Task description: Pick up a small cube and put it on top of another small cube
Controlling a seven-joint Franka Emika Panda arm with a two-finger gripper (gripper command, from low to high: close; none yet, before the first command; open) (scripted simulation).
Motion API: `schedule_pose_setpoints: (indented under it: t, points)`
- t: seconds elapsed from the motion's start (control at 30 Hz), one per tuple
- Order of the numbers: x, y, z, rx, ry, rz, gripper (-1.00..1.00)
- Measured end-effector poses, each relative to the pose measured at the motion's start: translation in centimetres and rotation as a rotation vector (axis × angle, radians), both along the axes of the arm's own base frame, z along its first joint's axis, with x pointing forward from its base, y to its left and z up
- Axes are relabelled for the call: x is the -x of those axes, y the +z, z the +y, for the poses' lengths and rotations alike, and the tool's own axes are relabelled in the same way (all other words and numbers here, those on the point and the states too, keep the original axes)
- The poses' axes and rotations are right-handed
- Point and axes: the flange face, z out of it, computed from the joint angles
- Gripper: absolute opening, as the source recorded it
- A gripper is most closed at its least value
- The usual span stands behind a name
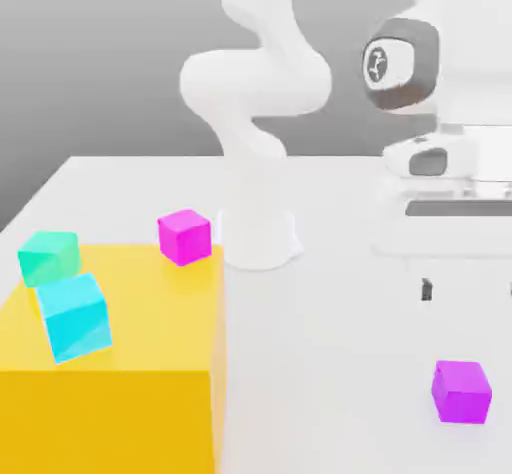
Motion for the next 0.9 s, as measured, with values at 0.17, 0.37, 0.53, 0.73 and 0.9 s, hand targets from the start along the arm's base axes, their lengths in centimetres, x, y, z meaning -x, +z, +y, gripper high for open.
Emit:
schedule_pose_setpoints:
  t: [0.17, 0.37, 0.53, 0.73, 0.9]
  points:
    - [3.8, -8.5, 3.0, 0.006, -0.017, 0.129, 0.00]
    - [4.4, -14.9, 3.4, 0.007, -0.019, 0.145, -1.00]
    - [4.4, -15.4, 3.4, 0.006, -0.018, 0.144, -1.00]
    - [4.2, -9.5, 3.2, 0.008, -0.024, 0.143, -1.00]
    - [0.7, -3.6, -4.7, 0.043, -0.211, 0.127, -1.00]
